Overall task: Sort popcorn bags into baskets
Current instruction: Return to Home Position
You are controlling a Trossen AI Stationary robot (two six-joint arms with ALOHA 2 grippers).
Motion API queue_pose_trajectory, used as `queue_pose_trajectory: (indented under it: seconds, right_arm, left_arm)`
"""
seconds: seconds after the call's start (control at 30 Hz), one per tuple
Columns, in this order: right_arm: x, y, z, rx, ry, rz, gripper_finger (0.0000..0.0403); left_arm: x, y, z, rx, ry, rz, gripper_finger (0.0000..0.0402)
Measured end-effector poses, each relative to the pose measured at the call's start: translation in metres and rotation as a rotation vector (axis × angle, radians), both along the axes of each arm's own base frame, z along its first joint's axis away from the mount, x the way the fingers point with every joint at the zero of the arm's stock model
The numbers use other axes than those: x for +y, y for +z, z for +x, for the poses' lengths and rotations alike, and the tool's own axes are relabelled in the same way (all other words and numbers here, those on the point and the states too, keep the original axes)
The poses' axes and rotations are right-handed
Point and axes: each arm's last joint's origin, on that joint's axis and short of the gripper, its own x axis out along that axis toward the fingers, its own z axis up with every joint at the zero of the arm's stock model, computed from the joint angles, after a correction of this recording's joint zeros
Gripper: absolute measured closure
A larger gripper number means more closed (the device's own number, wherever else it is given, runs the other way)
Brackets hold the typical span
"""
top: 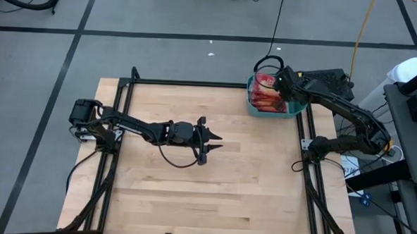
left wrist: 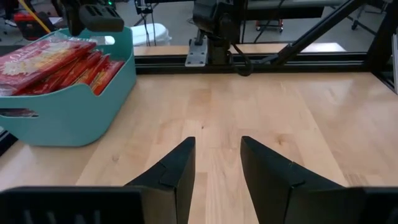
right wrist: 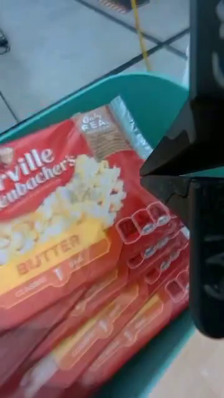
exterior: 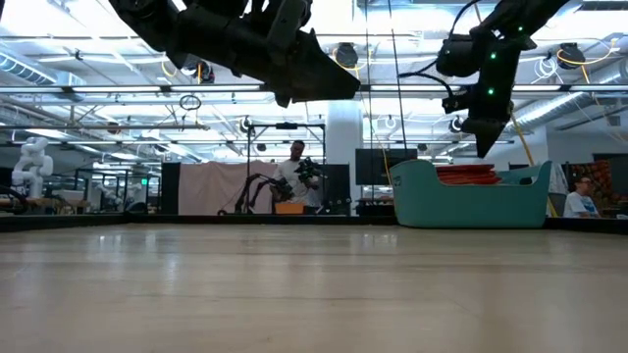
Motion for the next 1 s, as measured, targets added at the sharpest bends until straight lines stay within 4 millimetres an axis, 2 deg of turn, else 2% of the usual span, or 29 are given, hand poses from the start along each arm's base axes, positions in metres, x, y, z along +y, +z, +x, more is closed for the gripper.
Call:
queue_pose_trajectory:
  seconds: [0.07,0.2,0.3,0.43,0.53,0.63,0.7,0.83,1.0]
  right_arm:
    - [0.003,0.004,0.0,-0.062,0.011,0.01,0.0403]
    - [0.016,0.016,0.002,-0.296,0.053,0.089,0.0403]
    - [0.023,0.022,0.001,-0.36,0.006,0.077,0.0403]
    - [0.026,0.011,0.0,-0.37,-0.033,0.105,0.0403]
    - [0.036,0.004,0.008,-0.442,0.071,0.171,0.0403]
    - [0.055,0.004,0.017,-0.613,0.26,0.176,0.0403]
    - [0.07,0.003,0.02,-0.73,0.363,0.144,0.0403]
    - [0.098,-0.005,0.019,-0.888,0.482,0.102,0.0403]
    - [0.127,-0.032,0.017,-0.941,0.618,0.055,0.0403]
  left_arm:
    - [0.0,0.0,0.0,0.0,0.001,-0.001,0.027]
    - [0.001,0.003,-0.001,-0.015,0.022,-0.006,0.027]
    - [0.001,0.008,-0.003,-0.027,0.032,-0.003,0.027]
    - [0.003,0.012,-0.003,-0.049,0.099,0.037,0.027]
    - [0.003,0.01,-0.004,-0.023,0.098,0.125,0.027]
    - [-0.003,0.01,-0.004,-0.025,0.084,0.12,0.027]
    - [-0.004,0.018,-0.009,-0.028,0.077,0.111,0.0276]
    - [-0.002,0.045,-0.023,-0.091,0.119,0.057,0.0318]
    - [-0.005,0.056,-0.042,-0.046,0.114,0.019,0.0392]
